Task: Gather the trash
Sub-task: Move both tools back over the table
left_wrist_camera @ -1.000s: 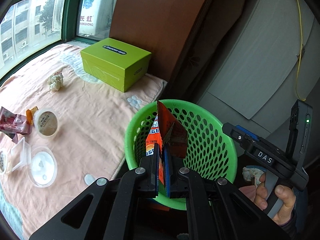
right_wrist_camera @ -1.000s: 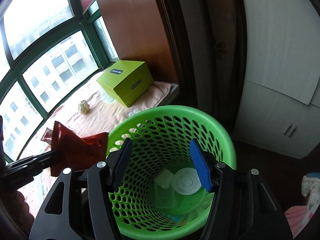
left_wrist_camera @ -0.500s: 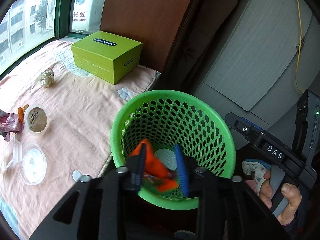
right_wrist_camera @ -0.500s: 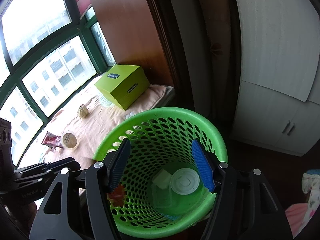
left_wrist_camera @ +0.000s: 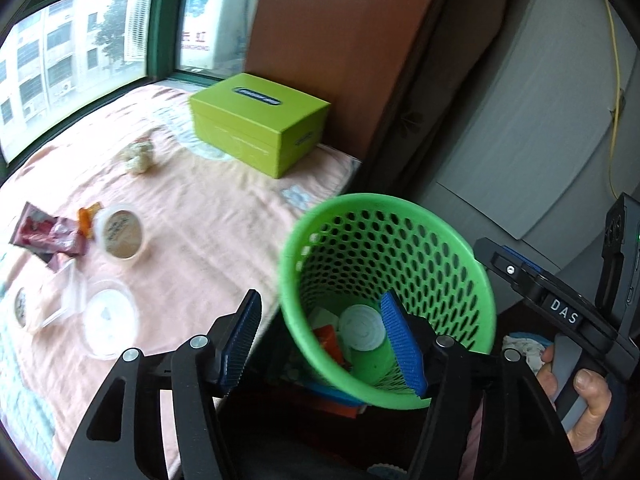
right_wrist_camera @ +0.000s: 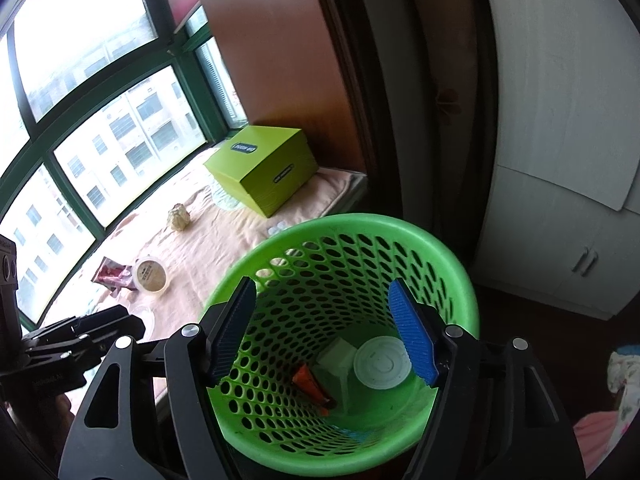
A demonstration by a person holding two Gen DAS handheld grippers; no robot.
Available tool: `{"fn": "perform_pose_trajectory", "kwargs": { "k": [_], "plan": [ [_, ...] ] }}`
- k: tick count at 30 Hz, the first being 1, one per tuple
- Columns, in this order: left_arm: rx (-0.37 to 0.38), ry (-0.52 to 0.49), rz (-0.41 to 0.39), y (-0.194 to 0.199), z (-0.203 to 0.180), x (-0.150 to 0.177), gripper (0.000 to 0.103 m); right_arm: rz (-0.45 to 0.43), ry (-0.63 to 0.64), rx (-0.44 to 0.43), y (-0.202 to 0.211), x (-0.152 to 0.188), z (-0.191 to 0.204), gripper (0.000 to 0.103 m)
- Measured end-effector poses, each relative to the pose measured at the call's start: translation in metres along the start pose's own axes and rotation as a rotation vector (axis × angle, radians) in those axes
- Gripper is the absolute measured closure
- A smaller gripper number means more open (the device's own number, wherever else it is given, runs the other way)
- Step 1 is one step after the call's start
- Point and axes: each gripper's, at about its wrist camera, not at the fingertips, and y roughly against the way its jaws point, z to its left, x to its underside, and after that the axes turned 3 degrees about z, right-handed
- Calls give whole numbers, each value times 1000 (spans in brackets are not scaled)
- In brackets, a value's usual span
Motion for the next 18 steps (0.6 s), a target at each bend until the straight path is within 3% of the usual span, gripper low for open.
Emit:
{"fn": "perform_pose_trajectory", "kwargs": {
  "k": [18],
  "plan": [
    [-209, 216, -58, 44, 121, 20, 34, 46, 159, -120, -28, -4, 83, 27]
  ]
}}
